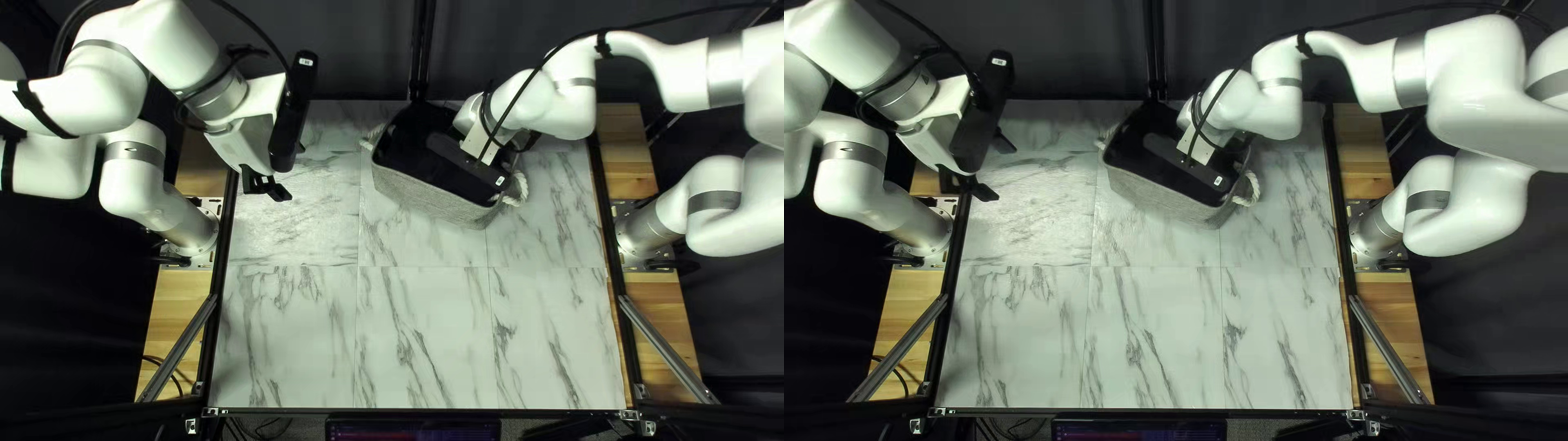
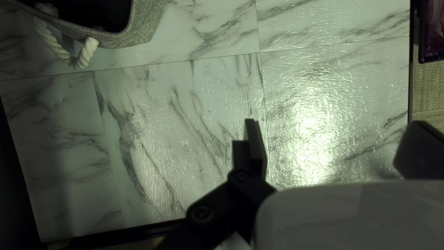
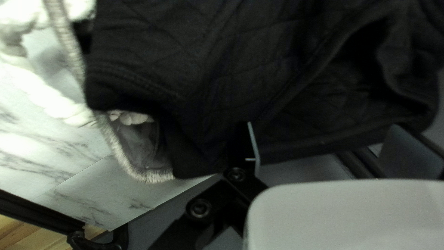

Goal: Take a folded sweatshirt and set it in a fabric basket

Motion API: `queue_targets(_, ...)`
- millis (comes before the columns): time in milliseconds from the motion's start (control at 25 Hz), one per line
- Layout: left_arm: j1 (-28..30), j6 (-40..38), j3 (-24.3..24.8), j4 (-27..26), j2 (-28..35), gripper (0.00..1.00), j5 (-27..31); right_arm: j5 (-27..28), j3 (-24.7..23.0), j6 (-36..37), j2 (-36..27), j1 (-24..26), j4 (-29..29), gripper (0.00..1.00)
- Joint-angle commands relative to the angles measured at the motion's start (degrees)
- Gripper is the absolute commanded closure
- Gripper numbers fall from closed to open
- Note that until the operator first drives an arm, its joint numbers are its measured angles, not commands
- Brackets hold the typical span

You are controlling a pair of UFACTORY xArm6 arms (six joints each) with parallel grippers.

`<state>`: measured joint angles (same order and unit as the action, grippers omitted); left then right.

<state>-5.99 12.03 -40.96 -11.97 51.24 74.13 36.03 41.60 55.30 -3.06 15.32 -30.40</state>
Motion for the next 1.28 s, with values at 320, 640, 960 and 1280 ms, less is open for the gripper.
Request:
queue_targets(320, 0.0, 0.0, 0.0, 0.0, 0.0, 0.0, 0.0, 5.68, 1.39, -2.87, 0.67, -4.8, -0.63, 0.0)
queue_targets(640, 0.0, 0.0, 0.0, 0.0, 0.0, 0.0, 0.0, 17.11, 9.6, 7.05, -7.91, -5.01, 3.69, 0.0)
queue_targets(960, 0.0, 0.0, 0.0, 0.0, 0.0, 0.0, 0.0, 19.87, 12.97, 9.59, -12.29, -5.48, 8.8, 0.0)
queue_targets(1280, 0.0, 0.0, 0.0, 0.0, 0.0, 0.0, 0.0, 21.52, 7.08, 4.0, -29.37, -9.4, 17.63, 0.0)
